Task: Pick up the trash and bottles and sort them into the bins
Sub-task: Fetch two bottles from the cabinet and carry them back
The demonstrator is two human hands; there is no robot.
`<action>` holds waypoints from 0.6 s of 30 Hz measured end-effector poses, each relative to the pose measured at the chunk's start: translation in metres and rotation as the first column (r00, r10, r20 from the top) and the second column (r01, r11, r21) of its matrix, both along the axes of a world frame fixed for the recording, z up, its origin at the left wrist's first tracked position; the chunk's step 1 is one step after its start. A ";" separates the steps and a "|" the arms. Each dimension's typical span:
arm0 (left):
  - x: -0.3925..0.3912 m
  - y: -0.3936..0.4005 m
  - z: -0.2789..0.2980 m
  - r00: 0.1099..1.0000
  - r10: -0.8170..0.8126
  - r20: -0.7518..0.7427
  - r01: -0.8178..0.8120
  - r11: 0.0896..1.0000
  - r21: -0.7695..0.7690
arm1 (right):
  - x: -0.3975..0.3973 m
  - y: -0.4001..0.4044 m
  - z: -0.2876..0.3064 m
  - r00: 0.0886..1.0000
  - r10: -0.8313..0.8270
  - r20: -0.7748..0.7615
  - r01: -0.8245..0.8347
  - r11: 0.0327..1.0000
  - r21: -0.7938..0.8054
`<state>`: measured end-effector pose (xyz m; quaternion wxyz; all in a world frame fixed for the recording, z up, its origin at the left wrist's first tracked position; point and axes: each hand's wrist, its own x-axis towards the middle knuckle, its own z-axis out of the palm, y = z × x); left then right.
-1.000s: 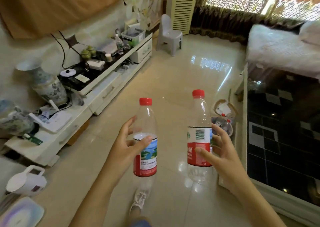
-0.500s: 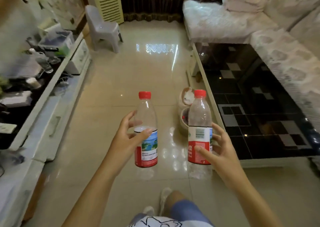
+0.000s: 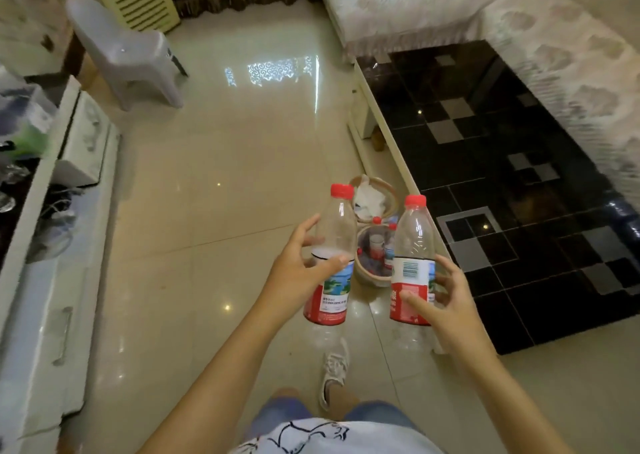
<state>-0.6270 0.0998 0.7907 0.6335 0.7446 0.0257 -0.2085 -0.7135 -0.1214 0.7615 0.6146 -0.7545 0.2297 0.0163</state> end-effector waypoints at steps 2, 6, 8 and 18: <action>0.035 -0.006 -0.001 0.999 -0.037 -0.019 0.037 0.999 0.001 | 0.032 0.001 -0.003 1.000 -0.025 -0.007 0.025 1.000 0.016; 0.107 -0.020 -0.013 0.995 -0.094 -0.028 0.095 0.995 0.017 | 0.090 0.003 -0.022 0.993 -0.117 -0.020 0.118 0.993 0.026; 0.147 -0.035 -0.029 0.989 -0.136 -0.061 0.137 0.991 0.011 | 0.119 0.003 -0.037 0.983 -0.177 -0.053 0.179 0.983 0.039; 0.298 -0.144 -0.180 0.838 -0.492 -0.236 0.504 0.864 -0.009 | 0.232 -0.030 -0.163 0.808 -0.561 -0.178 0.568 0.823 -0.012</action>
